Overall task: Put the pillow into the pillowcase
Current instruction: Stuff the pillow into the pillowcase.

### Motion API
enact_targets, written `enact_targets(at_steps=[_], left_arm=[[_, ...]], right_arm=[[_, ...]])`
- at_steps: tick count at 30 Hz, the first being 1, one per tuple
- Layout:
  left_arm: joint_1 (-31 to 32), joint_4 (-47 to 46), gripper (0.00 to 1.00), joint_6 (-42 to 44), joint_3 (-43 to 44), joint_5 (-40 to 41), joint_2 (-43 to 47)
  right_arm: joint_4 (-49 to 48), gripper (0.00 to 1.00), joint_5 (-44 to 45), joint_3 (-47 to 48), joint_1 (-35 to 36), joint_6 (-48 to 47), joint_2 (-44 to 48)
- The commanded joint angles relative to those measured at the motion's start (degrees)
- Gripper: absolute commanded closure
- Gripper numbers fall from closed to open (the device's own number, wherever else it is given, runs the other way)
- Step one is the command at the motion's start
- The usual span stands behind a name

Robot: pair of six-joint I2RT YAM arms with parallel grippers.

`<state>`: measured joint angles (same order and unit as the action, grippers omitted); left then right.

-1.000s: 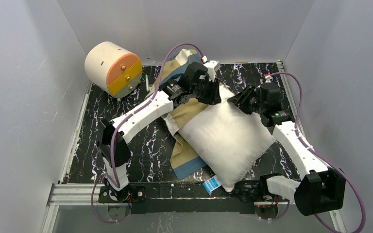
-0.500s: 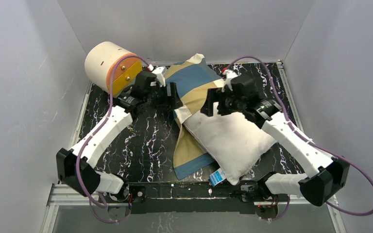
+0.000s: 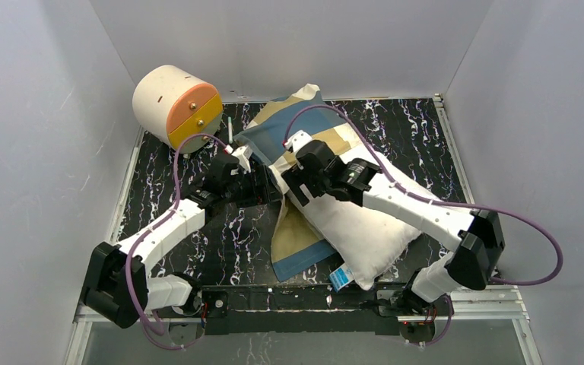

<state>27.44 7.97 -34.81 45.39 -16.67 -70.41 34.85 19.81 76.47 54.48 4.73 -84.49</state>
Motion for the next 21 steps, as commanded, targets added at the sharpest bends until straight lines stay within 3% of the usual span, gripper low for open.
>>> enact_targets(at_steps=[1,5,9,12,15,16,17,19,21], left_arm=[[0.0,-8.5,0.21,-2.0,-3.6,-1.5,1.6],[0.1,-12.0,0.22,-3.9,-5.6,-3.5,-3.4],[0.8,-19.0,0.23,-7.6,-9.1,-2.9,-7.1],[0.8,-21.4,0.44,-8.0,-9.4,-2.0,-9.1],[0.8,-16.4,0.79,-3.9,-4.2,-1.1,-11.8],[0.8,-14.1,0.89,-2.5,-2.6,-1.1,-12.3],[0.8,-12.7,0.97,-1.5,-0.9,-1.0,-12.5],[0.8,-11.0,1.00,-0.6,1.7,-1.0,-11.6],[0.7,-10.4,1.00,-0.9,4.1,-1.4,-10.3]], right_arm=[[1.5,0.01,8.8,2.7,3.1,-2.1,-3.3],[-1.7,0.01,11.0,-0.1,4.7,-1.0,-6.0],[-3.9,0.01,19.2,-2.4,5.0,3.7,-10.4],[-5.7,0.02,24.8,-2.4,4.4,8.0,-13.1],[-11.3,0.11,21.6,-3.6,3.7,11.3,-13.3],[-12.9,0.18,20.4,-4.0,3.6,12.3,-13.3],[-14.3,0.34,18.8,-4.3,3.4,13.3,-13.5],[-16.8,0.65,16.1,-4.2,2.8,15.5,-14.3],[-23.7,0.88,7.0,-4.7,0.6,16.3,-14.8]])
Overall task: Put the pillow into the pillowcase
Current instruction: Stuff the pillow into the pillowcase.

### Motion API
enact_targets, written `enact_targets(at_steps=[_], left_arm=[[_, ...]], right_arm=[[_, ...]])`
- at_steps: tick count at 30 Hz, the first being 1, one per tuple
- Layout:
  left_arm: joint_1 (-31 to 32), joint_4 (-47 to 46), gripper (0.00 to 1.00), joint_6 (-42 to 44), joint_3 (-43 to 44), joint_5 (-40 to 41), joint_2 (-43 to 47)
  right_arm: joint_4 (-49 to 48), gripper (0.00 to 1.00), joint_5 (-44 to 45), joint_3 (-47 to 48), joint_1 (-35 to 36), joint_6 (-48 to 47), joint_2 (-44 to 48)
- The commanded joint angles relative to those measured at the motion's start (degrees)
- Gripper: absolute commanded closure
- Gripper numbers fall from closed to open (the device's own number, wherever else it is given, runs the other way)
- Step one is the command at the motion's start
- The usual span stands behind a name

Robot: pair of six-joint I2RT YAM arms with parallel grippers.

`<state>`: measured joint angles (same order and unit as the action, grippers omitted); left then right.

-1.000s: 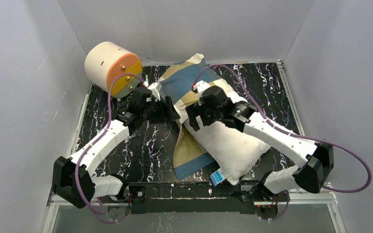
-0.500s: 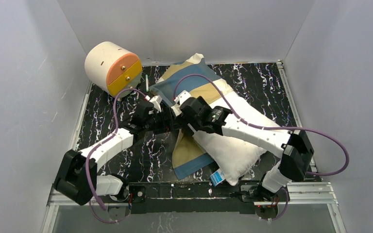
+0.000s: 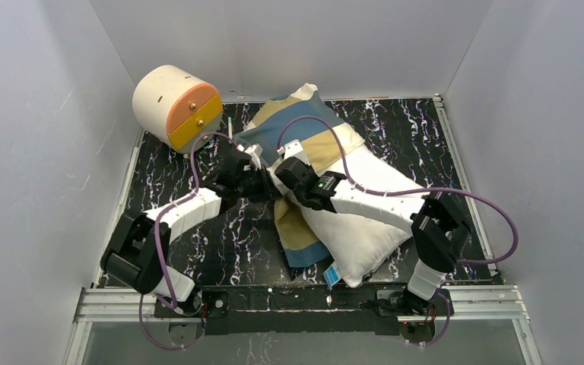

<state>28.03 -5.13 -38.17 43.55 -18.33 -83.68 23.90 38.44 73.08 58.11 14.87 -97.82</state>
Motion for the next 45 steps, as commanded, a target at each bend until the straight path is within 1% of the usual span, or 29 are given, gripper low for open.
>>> enact_targets(at_steps=[1,3,5,7,10,12,15,19,22,25,27,30,33,35,36,38,41,42,45], left_arm=[[0.1,3.3,1.00,2.7,7.8,0.3,3.0],[0.1,7.5,1.00,4.0,13.0,1.1,2.2],[0.1,10.7,1.00,5.0,18.3,1.0,1.3],[0.1,11.5,1.00,4.5,22.1,-0.2,1.1],[0.1,10.8,1.00,2.2,23.8,-3.1,2.4],[0.2,10.7,1.00,1.3,24.0,-4.7,4.2],[0.2,10.8,1.00,0.7,23.3,-6.9,7.6],[0.2,11.5,1.00,-0.8,21.4,-10.6,11.0],[0.2,10.7,1.00,-2.6,20.4,-13.4,12.2],[0.3,9.4,1.00,-3.9,21.2,-15.7,12.6],[0.5,9.2,1.00,-3.9,21.9,-16.6,12.1],[0.6,9.9,1.00,-3.0,22.0,-17.0,11.2],[0.6,10.8,1.00,-1.4,24.4,-17.3,9.4],[0.6,11.4,1.00,-0.6,28.8,-18.0,7.1],[0.6,11.0,1.00,-1.4,31.1,-19.4,5.7],[0.6,6.0,1.00,-4.7,35.7,-22.6,2.7],[0.9,-8.3,1.00,-11.2,36.1,-25.9,-0.5],[0.9,-10.6,1.00,-12.5,36.5,-26.4,-2.3],[1.4,-9.1,1.00,-13.6,42.0,-29.4,-8.5]], right_arm=[[-17.0,0.99,-18.6,-1.3,-5.3,7.7,-1.8],[-20.2,0.99,-27.8,1.7,-9.9,13.2,-2.4],[-22.6,0.99,-29.7,5.5,-11.4,17.9,-1.9],[-27.5,0.99,-27.7,7.9,-11.9,22.2,-0.6],[-31.5,0.99,-21.8,10.1,-12.5,27.9,0.8],[-32.4,0.99,-16.7,10.8,-12.7,31.1,1.1],[-35.3,0.99,-10.0,9.4,-12.7,36.1,1.5],[-37.2,0.99,-2.0,9.1,-12.6,40.0,0.5],[-39.2,0.99,0.7,9.0,-12.6,42.3,-0.5],[-38.6,0.99,3.0,9.0,-12.3,46.3,-1.1],[-39.2,0.99,4.5,8.2,-11.9,49.1,-0.6],[-40.9,0.99,5.2,7.6,-11.7,49.7,0.4],[-42.8,0.99,5.0,5.5,-11.6,49.6,3.7],[-40.9,0.99,5.1,3.8,-11.6,52.1,7.5],[-39.1,0.99,5.3,2.9,-11.6,53.9,9.6],[-39.5,0.99,5.4,-0.7,-11.6,56.3,14.4],[-47.1,0.99,6.8,-6.8,-12.1,59.4,19.8],[-46.6,0.99,7.8,-6.3,-12.3,59.4,20.3],[-43.0,0.99,8.8,-1.8,-13.6,58.7,20.9]])
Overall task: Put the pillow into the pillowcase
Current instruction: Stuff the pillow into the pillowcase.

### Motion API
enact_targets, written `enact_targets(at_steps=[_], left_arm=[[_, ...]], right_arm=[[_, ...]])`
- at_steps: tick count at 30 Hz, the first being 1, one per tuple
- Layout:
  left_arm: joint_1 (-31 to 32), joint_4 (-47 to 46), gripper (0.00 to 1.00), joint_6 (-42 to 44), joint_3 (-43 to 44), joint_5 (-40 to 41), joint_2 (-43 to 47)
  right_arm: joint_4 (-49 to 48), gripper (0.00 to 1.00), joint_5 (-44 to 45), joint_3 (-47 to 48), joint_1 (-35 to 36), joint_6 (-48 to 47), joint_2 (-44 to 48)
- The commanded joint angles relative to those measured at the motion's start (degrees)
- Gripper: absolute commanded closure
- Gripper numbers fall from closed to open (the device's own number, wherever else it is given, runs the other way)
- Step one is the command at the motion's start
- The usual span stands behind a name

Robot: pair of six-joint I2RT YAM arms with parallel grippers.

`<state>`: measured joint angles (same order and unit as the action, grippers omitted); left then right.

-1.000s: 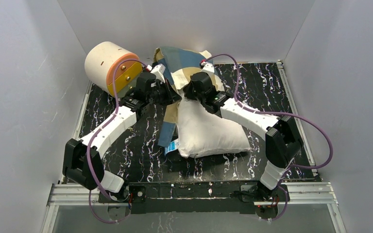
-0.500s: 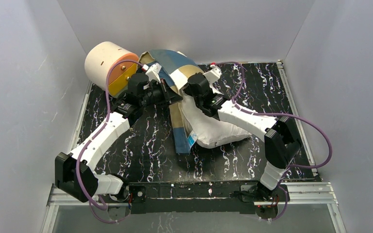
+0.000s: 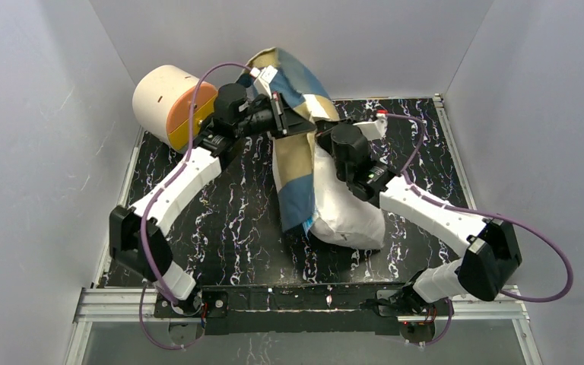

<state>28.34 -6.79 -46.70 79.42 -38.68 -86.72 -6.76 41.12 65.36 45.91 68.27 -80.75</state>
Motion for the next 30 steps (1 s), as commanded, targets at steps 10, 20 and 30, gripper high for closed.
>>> enact_targets(at_steps=[10,20,30], left_arm=[[1.6,25.4,0.18,28.6,1.3,6.3,5.6],[1.7,27.5,0.13,36.8,-5.2,19.9,9.1],[1.7,24.8,0.13,45.9,0.5,32.8,4.9]], right_arm=[[-7.7,0.99,1.8,9.2,-6.9,7.8,5.0],[-7.4,0.99,0.9,6.5,-9.2,9.6,5.0],[-8.8,0.99,-2.2,3.8,-11.7,8.2,7.4]])
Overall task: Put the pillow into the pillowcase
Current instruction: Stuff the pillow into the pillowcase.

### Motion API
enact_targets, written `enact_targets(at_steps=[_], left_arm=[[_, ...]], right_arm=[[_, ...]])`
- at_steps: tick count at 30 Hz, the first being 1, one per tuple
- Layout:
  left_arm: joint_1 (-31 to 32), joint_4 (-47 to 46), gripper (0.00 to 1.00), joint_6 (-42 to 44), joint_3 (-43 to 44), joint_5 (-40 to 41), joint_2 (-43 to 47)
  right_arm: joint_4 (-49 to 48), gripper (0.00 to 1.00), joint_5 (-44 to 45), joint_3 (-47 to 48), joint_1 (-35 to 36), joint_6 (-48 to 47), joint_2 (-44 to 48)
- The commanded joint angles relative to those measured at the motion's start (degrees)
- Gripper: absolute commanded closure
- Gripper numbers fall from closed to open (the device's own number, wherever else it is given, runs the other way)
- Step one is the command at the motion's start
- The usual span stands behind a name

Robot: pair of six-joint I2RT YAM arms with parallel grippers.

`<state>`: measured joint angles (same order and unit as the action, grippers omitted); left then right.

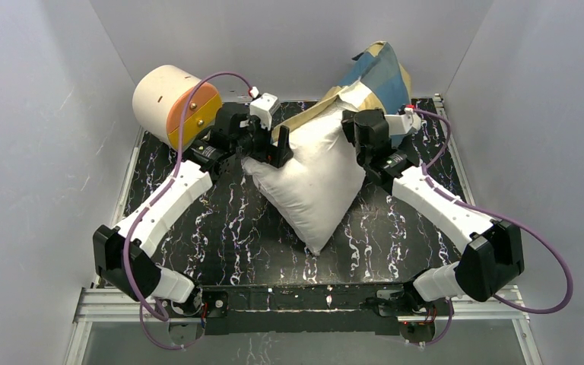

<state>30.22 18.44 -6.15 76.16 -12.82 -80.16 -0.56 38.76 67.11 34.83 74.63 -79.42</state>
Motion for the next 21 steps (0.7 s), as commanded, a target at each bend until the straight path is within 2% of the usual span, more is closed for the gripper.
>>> enact_targets(at_steps=[1,9,14,17,19,21], left_arm=[[-0.2,-0.5,0.13,5.6,4.6,7.2,-2.2],[-0.2,-2.0,0.09,6.9,9.9,-0.6,-3.8],[-0.7,-2.5,0.08,7.3,14.6,-1.1,-5.4],[-0.9,0.2,0.12,7.7,19.5,-1.3,-8.1],[-0.9,1.3,0.16,6.7,21.2,2.8,-8.6],[-0.9,0.0,0.15,6.6,20.2,3.6,-7.9]], right_arm=[[-15.1,0.99,-0.3,2.0,-0.8,1.6,6.0],[-14.9,0.99,-3.8,1.4,-2.6,1.4,5.6],[-14.5,0.99,-6.0,1.2,-3.7,0.2,5.7],[-14.2,0.99,-7.6,0.7,-4.2,0.0,5.9],[-14.1,0.99,-8.1,-0.1,-4.4,0.3,6.3],[-14.2,0.99,-8.5,-0.8,-4.4,0.6,6.5]])
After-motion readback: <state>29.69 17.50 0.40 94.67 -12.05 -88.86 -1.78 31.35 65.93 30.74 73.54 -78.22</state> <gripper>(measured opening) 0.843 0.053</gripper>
